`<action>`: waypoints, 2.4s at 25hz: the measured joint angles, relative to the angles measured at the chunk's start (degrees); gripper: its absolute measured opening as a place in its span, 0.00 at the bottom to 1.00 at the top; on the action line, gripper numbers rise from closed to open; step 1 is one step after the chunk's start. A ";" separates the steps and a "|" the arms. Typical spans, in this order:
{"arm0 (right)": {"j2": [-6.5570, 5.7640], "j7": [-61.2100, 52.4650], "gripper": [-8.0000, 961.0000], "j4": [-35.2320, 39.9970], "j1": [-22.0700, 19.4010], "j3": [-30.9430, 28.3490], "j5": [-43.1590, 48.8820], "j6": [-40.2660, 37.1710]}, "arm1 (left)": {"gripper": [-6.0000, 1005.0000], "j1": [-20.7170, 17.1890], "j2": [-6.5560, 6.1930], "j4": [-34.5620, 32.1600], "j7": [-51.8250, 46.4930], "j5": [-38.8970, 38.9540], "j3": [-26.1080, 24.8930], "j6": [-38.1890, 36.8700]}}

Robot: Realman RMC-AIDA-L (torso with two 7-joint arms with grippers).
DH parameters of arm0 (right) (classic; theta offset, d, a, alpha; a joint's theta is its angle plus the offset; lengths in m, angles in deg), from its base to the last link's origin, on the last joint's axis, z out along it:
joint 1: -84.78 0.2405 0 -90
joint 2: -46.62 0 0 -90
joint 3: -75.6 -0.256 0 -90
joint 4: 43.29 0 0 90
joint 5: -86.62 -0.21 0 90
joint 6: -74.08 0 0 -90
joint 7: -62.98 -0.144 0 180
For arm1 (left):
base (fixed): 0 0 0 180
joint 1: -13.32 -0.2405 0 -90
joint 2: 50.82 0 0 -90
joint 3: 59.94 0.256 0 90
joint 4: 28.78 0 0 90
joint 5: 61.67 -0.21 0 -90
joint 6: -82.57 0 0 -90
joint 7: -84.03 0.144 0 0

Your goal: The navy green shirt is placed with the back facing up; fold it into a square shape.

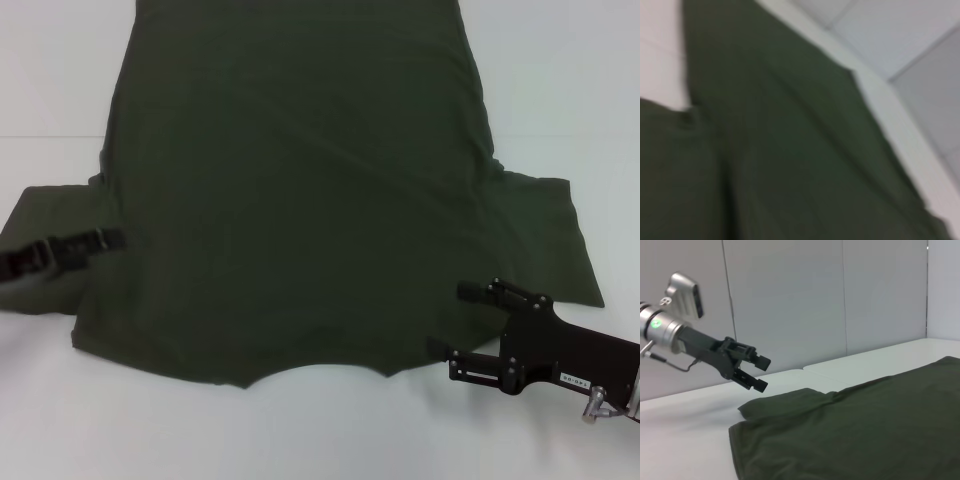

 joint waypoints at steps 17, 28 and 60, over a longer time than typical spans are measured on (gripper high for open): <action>-0.06 -0.35 0.96 -0.70 1.53 5.18 0.01 -0.31 | 0.86 8.80 -5.25 -3.55 -24.11 -29.71 0.10 10.19; -0.01 -0.12 0.96 -0.70 1.77 8.58 0.02 -0.51 | 0.85 8.38 -5.13 -0.59 -26.49 -31.23 0.18 14.97; 0.00 -0.38 0.96 -0.70 1.75 8.69 0.11 -0.44 | 0.82 9.24 -3.80 0.80 -27.06 -33.26 0.63 17.79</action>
